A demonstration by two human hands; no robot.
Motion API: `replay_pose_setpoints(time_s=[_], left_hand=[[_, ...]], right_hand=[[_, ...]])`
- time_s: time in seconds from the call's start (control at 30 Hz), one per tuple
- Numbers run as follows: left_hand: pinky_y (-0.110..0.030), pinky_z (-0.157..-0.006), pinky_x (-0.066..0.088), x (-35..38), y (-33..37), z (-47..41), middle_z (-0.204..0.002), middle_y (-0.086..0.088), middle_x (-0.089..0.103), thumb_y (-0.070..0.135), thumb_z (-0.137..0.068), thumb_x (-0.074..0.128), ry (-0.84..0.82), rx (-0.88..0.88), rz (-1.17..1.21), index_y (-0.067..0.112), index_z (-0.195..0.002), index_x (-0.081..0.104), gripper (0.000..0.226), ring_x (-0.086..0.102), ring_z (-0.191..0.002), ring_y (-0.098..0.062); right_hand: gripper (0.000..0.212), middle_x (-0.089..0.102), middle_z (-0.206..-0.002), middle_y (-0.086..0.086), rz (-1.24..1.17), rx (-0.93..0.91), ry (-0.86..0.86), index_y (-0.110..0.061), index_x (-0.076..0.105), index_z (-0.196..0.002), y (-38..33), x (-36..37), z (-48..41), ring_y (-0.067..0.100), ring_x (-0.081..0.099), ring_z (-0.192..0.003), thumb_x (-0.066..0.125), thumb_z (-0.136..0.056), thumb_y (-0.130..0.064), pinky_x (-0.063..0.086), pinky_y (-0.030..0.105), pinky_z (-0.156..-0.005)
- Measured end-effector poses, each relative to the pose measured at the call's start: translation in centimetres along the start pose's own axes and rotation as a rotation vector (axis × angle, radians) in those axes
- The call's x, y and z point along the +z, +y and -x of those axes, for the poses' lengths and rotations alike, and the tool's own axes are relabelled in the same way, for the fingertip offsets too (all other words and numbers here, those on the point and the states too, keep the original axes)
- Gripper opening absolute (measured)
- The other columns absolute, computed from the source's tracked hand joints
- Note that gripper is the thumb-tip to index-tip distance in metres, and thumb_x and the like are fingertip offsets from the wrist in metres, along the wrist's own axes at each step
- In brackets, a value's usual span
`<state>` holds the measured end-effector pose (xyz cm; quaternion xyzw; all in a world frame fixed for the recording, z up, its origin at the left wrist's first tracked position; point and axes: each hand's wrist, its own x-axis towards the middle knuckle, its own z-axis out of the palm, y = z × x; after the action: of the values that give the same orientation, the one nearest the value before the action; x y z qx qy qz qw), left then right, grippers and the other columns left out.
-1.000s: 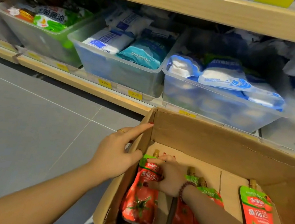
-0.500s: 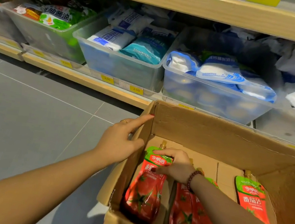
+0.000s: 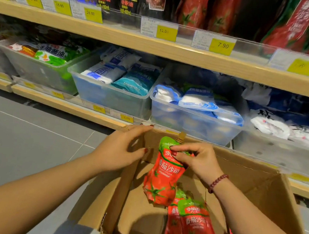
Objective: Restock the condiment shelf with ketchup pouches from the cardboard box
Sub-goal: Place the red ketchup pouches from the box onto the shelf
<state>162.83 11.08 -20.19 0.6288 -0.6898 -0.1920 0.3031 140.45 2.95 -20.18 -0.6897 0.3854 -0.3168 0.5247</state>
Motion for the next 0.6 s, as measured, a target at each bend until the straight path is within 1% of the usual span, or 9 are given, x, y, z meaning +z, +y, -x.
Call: replay_pose_setpoints(time_s=[0.1, 0.13, 0.2, 0.27, 0.33, 0.4, 0.43, 0.5, 0.6], left_hand=[[-0.025, -0.100, 0.037, -1.6, 1.9, -1.4, -0.143, 0.020, 0.039, 0.031, -0.083, 0.065, -0.055, 0.065, 0.058, 0.057, -0.136, 0.026, 0.071, 0.035, -0.124, 0.007], [-0.026, -0.100, 0.036, -2.2, 2.7, -1.9, -0.144, 0.023, 0.036, 0.032, -0.082, 0.066, -0.080, 0.095, 0.081, 0.059, -0.137, 0.022, 0.075, 0.034, -0.127, 0.004], [-0.027, -0.099, 0.037, -3.3, 4.5, -2.8, -0.139, 0.038, 0.028, 0.038, -0.081, 0.067, -0.123, 0.154, 0.128, 0.062, -0.137, 0.014, 0.081, 0.033, -0.129, 0.003], [-0.027, -0.097, 0.043, -4.4, 6.4, -3.9, -0.136, 0.043, 0.025, 0.039, -0.080, 0.071, -0.131, 0.190, 0.177, 0.061, -0.138, 0.011, 0.086, 0.035, -0.128, 0.005], [-0.018, -0.093, 0.046, -5.5, 8.3, -5.0, -0.135, 0.043, 0.026, 0.035, -0.078, 0.074, -0.115, 0.231, 0.208, 0.059, -0.139, 0.011, 0.091, 0.036, -0.126, 0.010], [-0.009, -0.089, 0.044, -6.6, 10.0, -6.0, -0.133, 0.040, 0.030, 0.032, -0.077, 0.075, -0.089, 0.281, 0.198, 0.058, -0.140, 0.012, 0.093, 0.037, -0.123, 0.013], [-0.010, -0.090, 0.044, -7.1, 10.7, -6.6, -0.133, 0.034, 0.034, 0.032, -0.077, 0.075, -0.064, 0.301, 0.181, 0.057, -0.140, 0.013, 0.093, 0.038, -0.122, 0.011], [-0.021, -0.095, 0.046, -8.2, 12.0, -7.5, -0.134, 0.021, 0.041, 0.030, -0.076, 0.076, 0.000, 0.344, 0.162, 0.056, -0.140, 0.016, 0.092, 0.042, -0.122, 0.003], [-0.034, -0.093, 0.051, -9.8, 13.5, -9.0, -0.134, 0.014, 0.046, 0.026, -0.073, 0.079, 0.066, 0.384, 0.176, 0.056, -0.139, 0.021, 0.093, 0.047, -0.122, -0.005]], right_hand=[[0.029, 0.070, -0.078, -0.009, 0.004, -0.078, 0.044, -0.022, 0.073, -0.077, -3.6, -1.7, -0.8, -0.002, 0.066, -0.071, 0.068, -0.076, 0.006, 0.052, 0.012, -0.061], [0.029, 0.070, -0.079, -0.006, 0.010, -0.118, 0.065, -0.024, 0.072, -0.077, -5.0, -2.2, -1.1, -0.001, 0.066, -0.072, 0.068, -0.076, 0.005, 0.053, 0.014, -0.062], [0.028, 0.070, -0.081, -0.002, 0.023, -0.225, 0.117, -0.024, 0.072, -0.081, -8.0, -3.2, -1.6, 0.003, 0.067, -0.073, 0.068, -0.077, 0.004, 0.054, 0.017, -0.064], [0.029, 0.071, -0.079, -0.007, 0.022, -0.318, 0.148, -0.023, 0.071, -0.084, -11.2, -4.2, -2.3, 0.004, 0.067, -0.074, 0.067, -0.077, 0.005, 0.053, 0.016, -0.062], [0.029, 0.071, -0.073, -0.012, -0.019, -0.357, 0.152, -0.019, 0.072, -0.083, -14.3, -5.0, -3.1, 0.003, 0.067, -0.071, 0.065, -0.078, 0.008, 0.051, 0.015, -0.059], [0.029, 0.071, -0.068, -0.013, -0.031, -0.396, 0.176, -0.015, 0.071, -0.085, -17.3, -5.6, -4.1, 0.002, 0.065, -0.067, 0.064, -0.076, 0.011, 0.051, 0.016, -0.061], [0.029, 0.071, -0.067, -0.013, -0.022, -0.432, 0.194, -0.012, 0.071, -0.089, -18.7, -5.8, -4.4, 0.002, 0.065, -0.067, 0.064, -0.075, 0.013, 0.051, 0.016, -0.062], [0.031, 0.071, -0.072, -0.008, -0.007, -0.509, 0.224, -0.008, 0.069, -0.094, -21.2, -6.4, -4.9, 0.006, 0.065, -0.071, 0.063, -0.074, 0.014, 0.052, 0.018, -0.066], [0.027, 0.069, -0.083, 0.004, -0.019, -0.551, 0.231, -0.008, 0.069, -0.093, -23.9, -7.3, -5.5, 0.012, 0.067, -0.077, 0.063, -0.075, 0.012, 0.054, 0.023, -0.069]])
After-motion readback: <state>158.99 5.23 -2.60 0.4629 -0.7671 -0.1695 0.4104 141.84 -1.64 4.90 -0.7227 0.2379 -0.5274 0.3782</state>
